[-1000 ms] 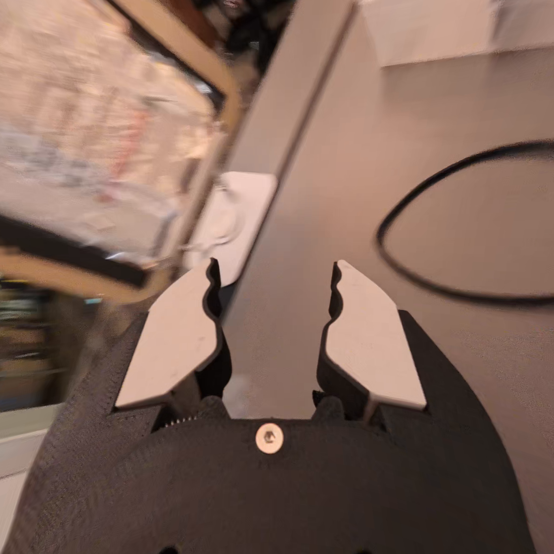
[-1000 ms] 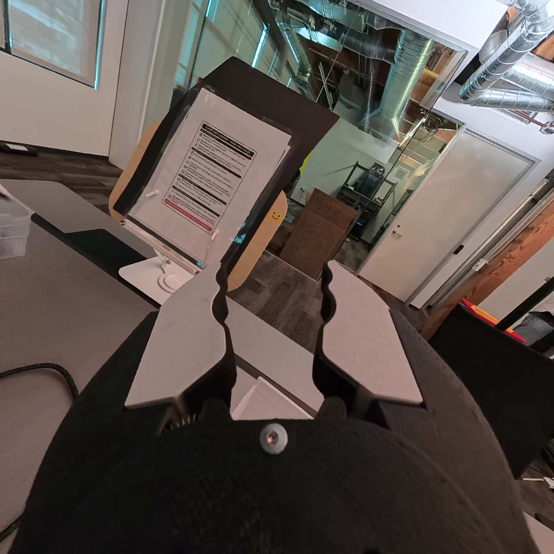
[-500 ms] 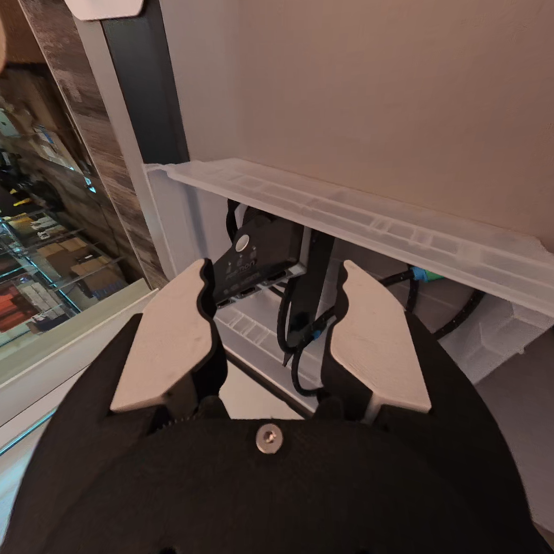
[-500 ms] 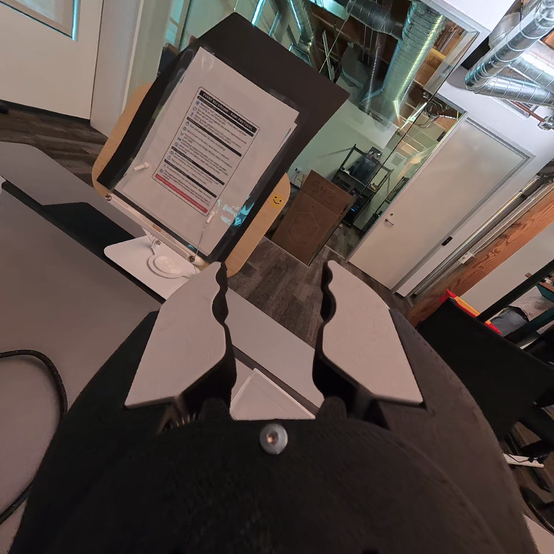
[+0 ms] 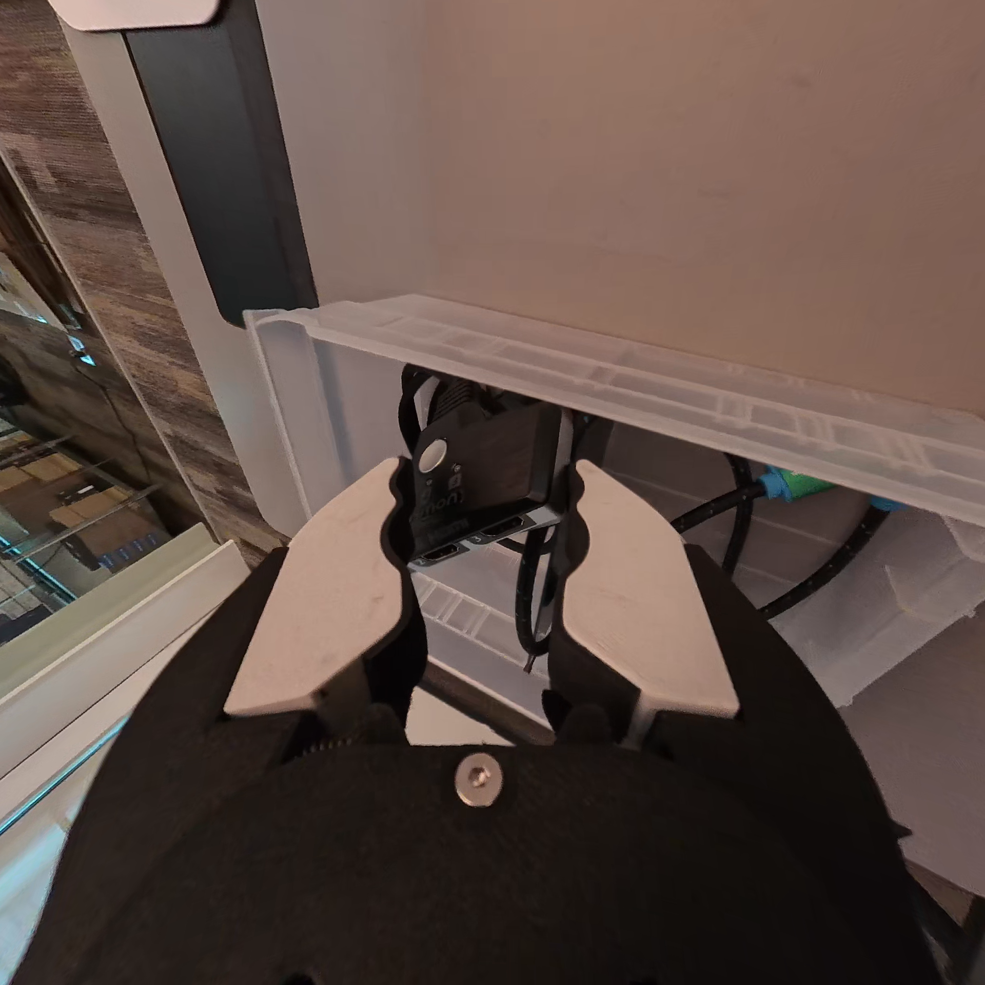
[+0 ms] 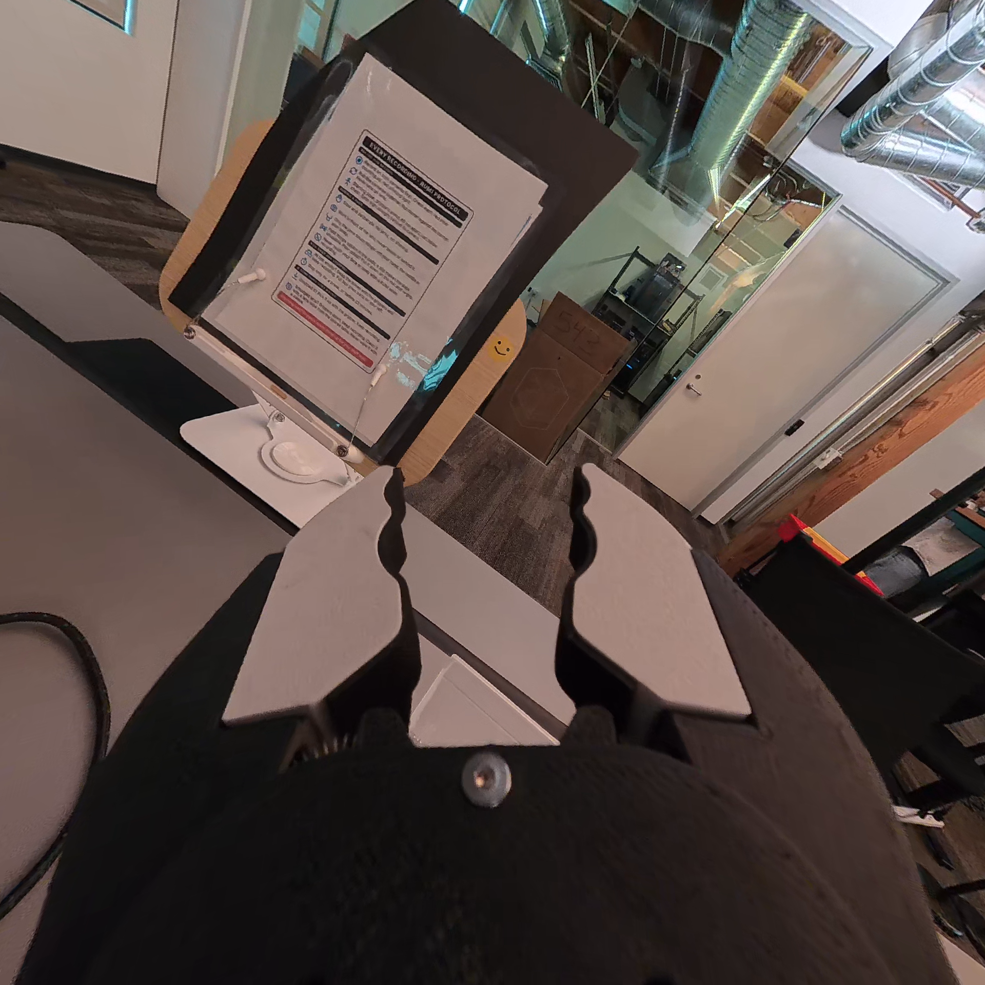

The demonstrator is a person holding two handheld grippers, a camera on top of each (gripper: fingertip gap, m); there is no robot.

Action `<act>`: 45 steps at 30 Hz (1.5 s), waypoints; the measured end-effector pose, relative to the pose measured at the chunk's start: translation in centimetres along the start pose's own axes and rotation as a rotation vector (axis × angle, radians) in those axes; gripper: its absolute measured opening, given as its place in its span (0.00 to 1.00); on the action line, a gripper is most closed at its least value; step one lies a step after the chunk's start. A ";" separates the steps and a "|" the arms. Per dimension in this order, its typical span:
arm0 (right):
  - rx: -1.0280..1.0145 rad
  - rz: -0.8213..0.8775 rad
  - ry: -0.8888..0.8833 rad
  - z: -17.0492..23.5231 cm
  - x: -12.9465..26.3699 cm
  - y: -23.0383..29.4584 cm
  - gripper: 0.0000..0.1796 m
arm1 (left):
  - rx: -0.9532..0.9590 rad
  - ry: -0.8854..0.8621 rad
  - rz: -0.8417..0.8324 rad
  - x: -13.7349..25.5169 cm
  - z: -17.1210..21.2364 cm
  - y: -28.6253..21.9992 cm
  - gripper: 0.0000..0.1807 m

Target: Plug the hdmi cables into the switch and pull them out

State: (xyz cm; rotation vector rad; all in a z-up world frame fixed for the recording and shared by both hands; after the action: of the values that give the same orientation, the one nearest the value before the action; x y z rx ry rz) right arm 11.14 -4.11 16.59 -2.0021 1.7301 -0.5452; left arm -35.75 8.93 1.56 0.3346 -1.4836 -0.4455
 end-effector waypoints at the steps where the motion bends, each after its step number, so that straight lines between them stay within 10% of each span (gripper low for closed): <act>1: 0.006 -0.001 0.005 0.0 -0.1 0.1 0.34 | -0.002 0.002 0.009 0.1 0.0 0.2 0.29; 26: 0.092 -0.018 0.065 -0.3 -1.7 2.0 0.34 | 0.056 0.045 0.152 4.3 0.8 3.6 0.19; 45: 0.077 -0.057 0.067 0.2 -2.9 2.6 0.34 | 0.363 -0.058 -0.266 17.7 5.6 9.5 0.10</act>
State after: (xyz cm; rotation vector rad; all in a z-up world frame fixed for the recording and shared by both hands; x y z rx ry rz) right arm 8.69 -1.52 14.91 -2.0059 1.6682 -0.6945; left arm -40.03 9.04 21.93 0.8190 -1.5828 -0.3974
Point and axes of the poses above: each gripper's, where its closed fingertips meet, x back along the fingers, z out of its underside, y = z × x across the jaws, the point moved 7 cm from there along x, back along the fingers, and after that the axes turned 3 degrees about x, right-handed, at the moved point
